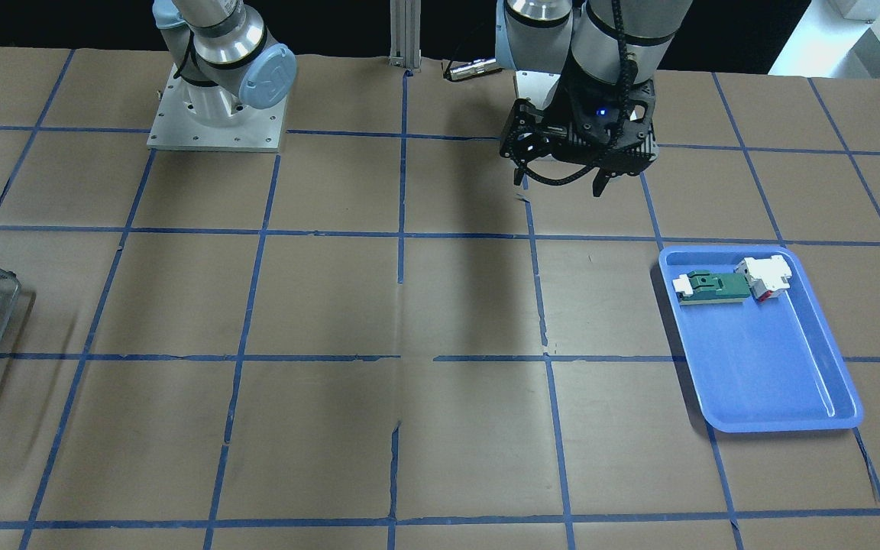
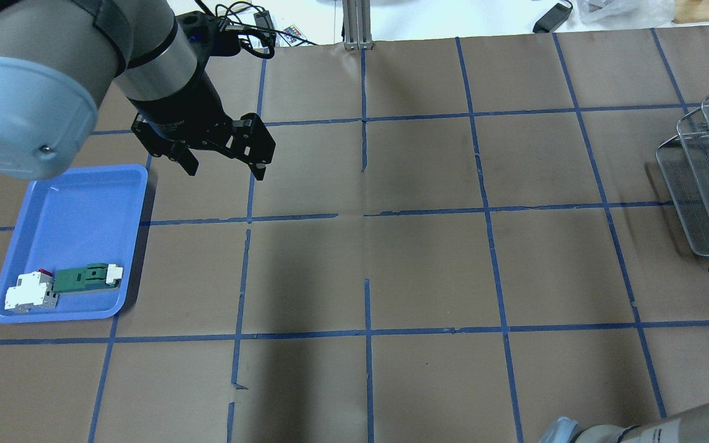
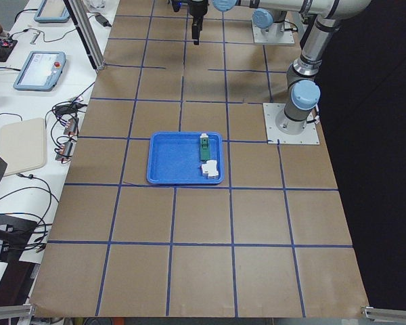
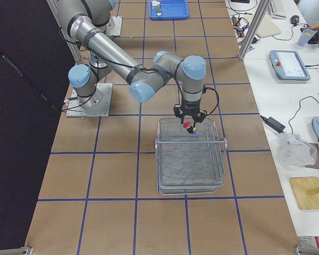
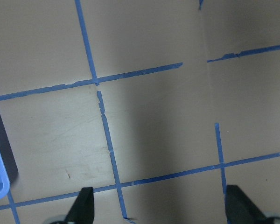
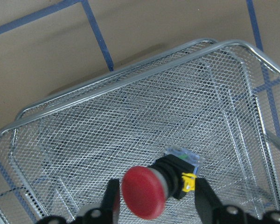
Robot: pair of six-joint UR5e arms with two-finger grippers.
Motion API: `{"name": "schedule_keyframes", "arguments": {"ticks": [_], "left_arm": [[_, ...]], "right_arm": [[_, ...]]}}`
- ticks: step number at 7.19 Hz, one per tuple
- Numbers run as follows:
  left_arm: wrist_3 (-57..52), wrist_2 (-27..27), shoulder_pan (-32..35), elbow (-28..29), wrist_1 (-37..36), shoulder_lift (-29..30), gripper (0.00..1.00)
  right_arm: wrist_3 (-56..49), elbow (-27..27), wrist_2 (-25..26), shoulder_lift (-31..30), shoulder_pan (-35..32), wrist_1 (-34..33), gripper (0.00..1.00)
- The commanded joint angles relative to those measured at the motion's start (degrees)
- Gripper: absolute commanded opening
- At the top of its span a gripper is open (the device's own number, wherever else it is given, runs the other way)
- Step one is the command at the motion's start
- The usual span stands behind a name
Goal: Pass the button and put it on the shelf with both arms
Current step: 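Lower the button into the wire basket and open the right gripper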
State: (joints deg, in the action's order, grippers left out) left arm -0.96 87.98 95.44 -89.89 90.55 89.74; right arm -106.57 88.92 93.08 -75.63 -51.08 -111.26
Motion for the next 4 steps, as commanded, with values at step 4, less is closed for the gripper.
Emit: {"name": "schedule_keyframes", "arguments": {"ticks": [4], "left_arm": [[0.0,0.0,-1.0,0.0,-0.5,-0.1,1.0]], "right_arm": [[36.1,3.0,0.5,-14.5,-14.0,14.5,1.0]]}}
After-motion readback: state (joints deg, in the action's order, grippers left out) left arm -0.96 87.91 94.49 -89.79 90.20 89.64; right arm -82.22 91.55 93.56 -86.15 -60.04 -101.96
